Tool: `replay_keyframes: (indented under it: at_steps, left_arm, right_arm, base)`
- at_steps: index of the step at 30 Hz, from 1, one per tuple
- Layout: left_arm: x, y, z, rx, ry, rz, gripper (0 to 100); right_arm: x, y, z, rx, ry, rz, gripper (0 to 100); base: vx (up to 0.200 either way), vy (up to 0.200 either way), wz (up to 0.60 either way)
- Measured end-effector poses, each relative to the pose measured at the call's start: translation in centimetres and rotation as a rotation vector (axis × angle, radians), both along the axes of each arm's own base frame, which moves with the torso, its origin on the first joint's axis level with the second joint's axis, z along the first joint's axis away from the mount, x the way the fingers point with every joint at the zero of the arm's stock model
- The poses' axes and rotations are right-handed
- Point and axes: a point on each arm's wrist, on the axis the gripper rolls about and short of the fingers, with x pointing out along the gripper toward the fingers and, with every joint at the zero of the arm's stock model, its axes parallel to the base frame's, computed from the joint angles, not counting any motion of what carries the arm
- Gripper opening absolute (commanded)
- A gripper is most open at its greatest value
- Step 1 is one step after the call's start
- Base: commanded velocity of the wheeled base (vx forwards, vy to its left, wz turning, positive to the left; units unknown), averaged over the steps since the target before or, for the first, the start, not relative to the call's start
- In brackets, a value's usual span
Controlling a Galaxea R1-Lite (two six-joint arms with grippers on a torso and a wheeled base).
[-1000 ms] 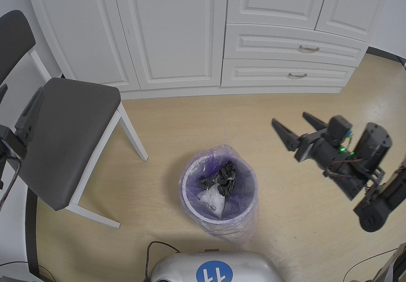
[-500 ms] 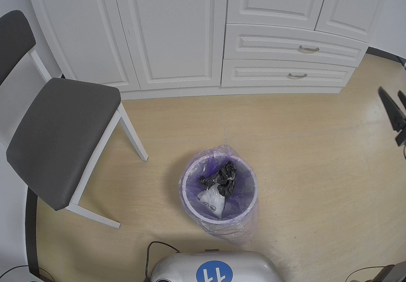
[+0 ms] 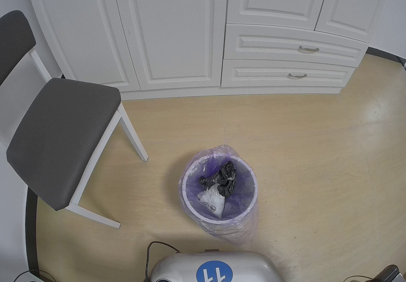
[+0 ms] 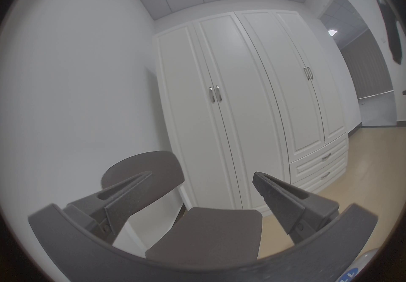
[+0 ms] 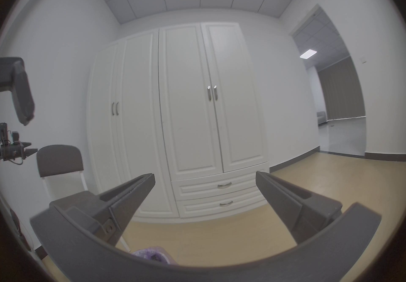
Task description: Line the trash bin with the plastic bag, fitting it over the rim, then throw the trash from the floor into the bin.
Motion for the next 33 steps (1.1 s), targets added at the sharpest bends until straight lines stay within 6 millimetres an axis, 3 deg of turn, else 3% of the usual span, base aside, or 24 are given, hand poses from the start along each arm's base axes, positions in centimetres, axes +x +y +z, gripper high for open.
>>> replay_keyframes:
  at_steps: [5, 11, 16, 23, 27, 33]
  left_arm:
    - [-3.9, 0.5, -2.4, -0.051, -0.001, 0.027, 100]
    - [-6.5, 0.4, -6.6, -0.141, -0.013, 0.062, 100]
    - [-5.7, 0.2, -10.1, -0.183, 0.016, 0.075, 100]
    - [-3.6, 0.1, -16.0, -0.219, 0.256, 0.045, 100]
    - [-3.3, 0.0, -17.4, -0.251, 0.357, 0.026, 100]
    - [-3.2, -0.2, -18.2, -0.261, 0.422, -0.067, 100]
  right_arm:
    - [-2.2, -0.1, -2.8, 0.048, -0.029, -0.071, 100]
    - [-2.5, 0.0, -5.7, 0.036, -0.002, -0.077, 100]
    - [-1.7, 0.1, -8.2, 0.017, 0.091, -0.085, 100]
    - [-0.7, 0.1, -11.0, 0.008, 0.316, -0.106, 100]
    - [-0.5, 0.0, -12.6, -0.01, 0.47, -0.124, 100]
    - [-0.5, 0.1, -12.8, -0.062, 0.495, -0.116, 100]
  base:
    - [0.0, 0.0, 0.0]
    - [0.0, 0.0, 0.0]
    - [0.0, 0.0, 0.0]
    - [0.0, 0.0, 0.0]
    - [0.0, 0.0, 0.0]
    - [0.0, 0.0, 0.0]
